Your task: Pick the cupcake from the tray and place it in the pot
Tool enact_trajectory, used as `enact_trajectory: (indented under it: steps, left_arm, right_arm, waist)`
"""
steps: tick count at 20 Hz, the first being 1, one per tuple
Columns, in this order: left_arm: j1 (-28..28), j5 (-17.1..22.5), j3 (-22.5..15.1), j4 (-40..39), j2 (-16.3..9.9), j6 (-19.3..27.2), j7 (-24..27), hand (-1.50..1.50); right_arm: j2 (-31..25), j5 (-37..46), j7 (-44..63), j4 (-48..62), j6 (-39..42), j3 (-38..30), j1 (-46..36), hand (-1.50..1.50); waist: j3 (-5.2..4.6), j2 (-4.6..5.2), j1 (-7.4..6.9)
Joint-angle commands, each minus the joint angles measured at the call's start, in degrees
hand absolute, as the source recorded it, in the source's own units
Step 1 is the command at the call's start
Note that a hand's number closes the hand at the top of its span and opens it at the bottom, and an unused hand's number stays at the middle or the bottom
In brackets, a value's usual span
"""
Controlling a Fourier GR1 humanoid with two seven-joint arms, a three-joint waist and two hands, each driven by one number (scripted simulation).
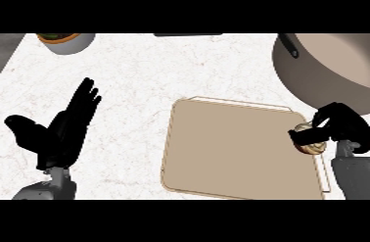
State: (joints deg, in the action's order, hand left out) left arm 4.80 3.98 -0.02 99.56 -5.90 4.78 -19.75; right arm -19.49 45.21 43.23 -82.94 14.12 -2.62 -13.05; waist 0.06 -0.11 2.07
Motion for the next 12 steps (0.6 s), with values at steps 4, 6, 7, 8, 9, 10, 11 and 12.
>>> enact_trajectory:
  steps: [4, 6, 7, 8, 9, 10, 11, 12]
  left_arm:
    - [-0.8, -0.1, -0.8, 1.0, 0.2, -0.6, -0.1, 0.00]
    - [1.8, -1.7, -1.9, 0.5, 1.4, 1.4, -2.0, 0.00]
    - [0.1, -1.0, -1.8, 2.9, 1.1, 1.3, -3.6, 0.00]
    - [2.8, 0.4, 0.6, -2.2, 0.1, -0.6, 0.0, 0.00]
    - [-2.8, -0.8, -1.9, 0.7, 1.5, -0.5, 1.8, 0.00]
    - [1.0, 0.6, 0.4, -0.7, -0.4, -1.2, -0.7, 0.00]
    - [0.3, -1.2, -1.3, -1.7, 1.4, -0.2, 1.7, 0.00]
    - [0.8, 0.6, -0.1, -0.4, 0.2, -1.1, -1.0, 0.00]
  right_arm:
    - [-10.9, 2.5, 1.5, 0.3, -6.2, -12.9, 4.2, 1.50]
    - [-12.1, 3.9, 1.9, -3.2, -7.6, -13.7, 5.6, 1.50]
    - [-12.6, 3.0, 0.9, -5.7, -8.4, -15.4, 7.2, 1.50]
    - [-12.6, 2.1, 1.9, -10.3, -6.0, -15.2, 7.4, 1.50]
    - [-12.7, 1.7, 1.9, -10.8, -6.3, -16.0, 6.2, 1.50]
    - [-14.7, 0.5, 2.2, -13.4, -3.8, -17.2, 5.3, 1.50]
    - [-15.0, 0.6, 1.0, -16.1, -3.5, -17.6, 8.2, 1.50]
    - [-15.2, 0.1, 3.9, -18.9, -2.4, -17.9, 5.1, 1.50]
  waist:
    - [-0.07, -0.06, -1.28]
    - [-0.06, -0.08, -1.14]
    - [-0.06, -0.20, -1.23]
    - [-0.11, -0.07, -1.05]
    - [-0.10, -0.11, -1.60]
    - [-0.11, -0.10, -1.35]
    - [-0.10, -0.08, -1.27]
    - [-0.12, -0.16, -1.37]
